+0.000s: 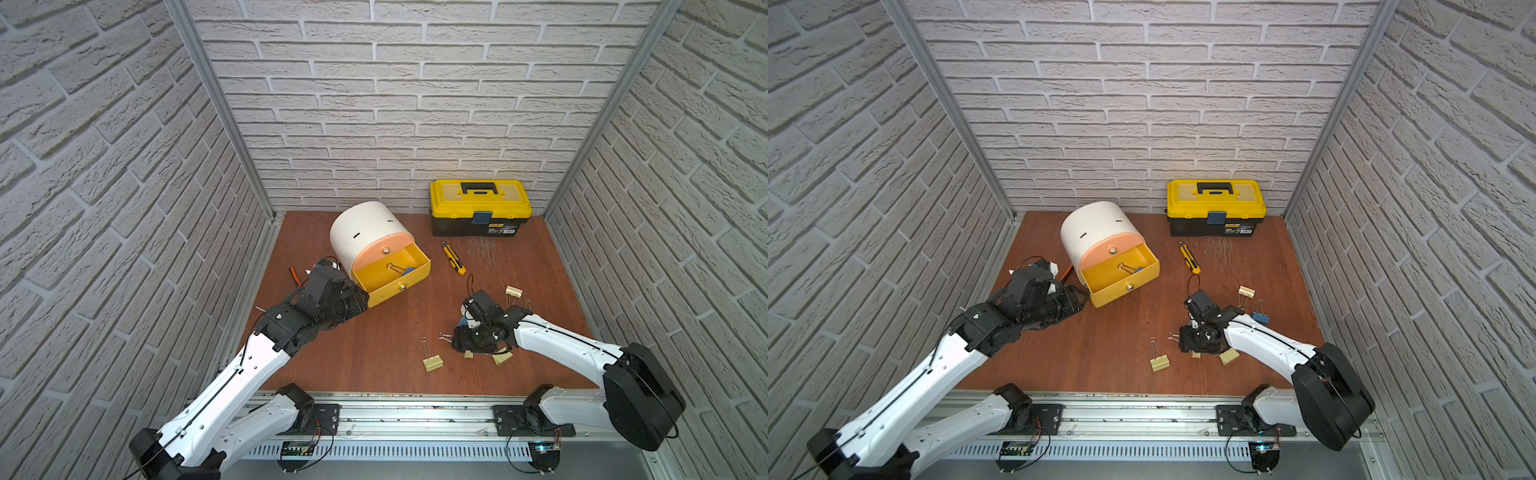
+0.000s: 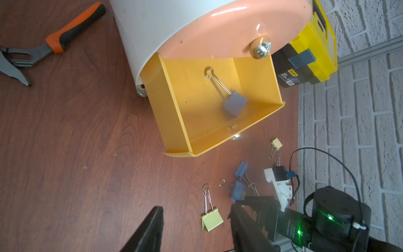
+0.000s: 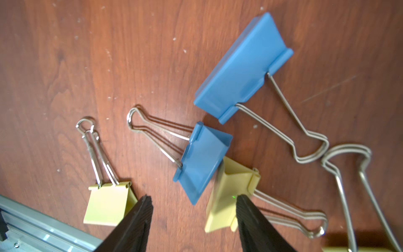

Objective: Put the binder clips in the drawer according to color
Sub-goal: Adjust the binder clip at the center of the board.

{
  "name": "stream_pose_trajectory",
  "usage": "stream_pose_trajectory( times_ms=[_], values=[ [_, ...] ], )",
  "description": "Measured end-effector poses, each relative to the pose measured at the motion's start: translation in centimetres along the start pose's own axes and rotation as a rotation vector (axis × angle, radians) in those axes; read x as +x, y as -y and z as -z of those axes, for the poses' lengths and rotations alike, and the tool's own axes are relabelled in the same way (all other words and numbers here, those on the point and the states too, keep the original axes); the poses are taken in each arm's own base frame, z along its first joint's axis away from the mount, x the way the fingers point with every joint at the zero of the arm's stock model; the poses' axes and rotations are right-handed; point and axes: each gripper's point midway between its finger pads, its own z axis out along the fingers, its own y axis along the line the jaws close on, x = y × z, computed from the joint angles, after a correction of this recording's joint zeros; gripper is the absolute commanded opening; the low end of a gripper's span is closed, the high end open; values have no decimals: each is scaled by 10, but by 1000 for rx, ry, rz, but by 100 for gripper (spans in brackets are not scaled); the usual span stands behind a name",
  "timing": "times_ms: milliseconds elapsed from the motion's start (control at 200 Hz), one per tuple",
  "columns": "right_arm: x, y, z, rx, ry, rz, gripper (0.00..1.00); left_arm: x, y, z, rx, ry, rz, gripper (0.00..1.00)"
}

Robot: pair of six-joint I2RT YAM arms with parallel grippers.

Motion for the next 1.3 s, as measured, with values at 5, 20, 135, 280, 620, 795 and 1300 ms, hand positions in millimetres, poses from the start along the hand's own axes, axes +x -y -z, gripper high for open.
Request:
stream_pose_trajectory(
  times_ms=[5,20,135,280,620,795,1300],
  values=[
    [0,0,1,-1,2,0,67,0,0,0,0,0,0,54],
    [0,-1,2,-3,7,0,67,0,0,0,0,0,0,55],
    [-1,-5,12,-14,36,11,66,0,0,0,1,-1,2,55],
    [6,-12,11,-20,22,40,66,0,1,0,4,2,7,55],
    [18,-20,-6,0,-31,58,66,0,1,1,8,3,9,55],
    [12,-21,-15,27,-39,58,66,1,0,4,15,8,11,55],
    [-14,-45,-22,7,-31,98,64,-1,0,7,19,24,13,56]
  ],
)
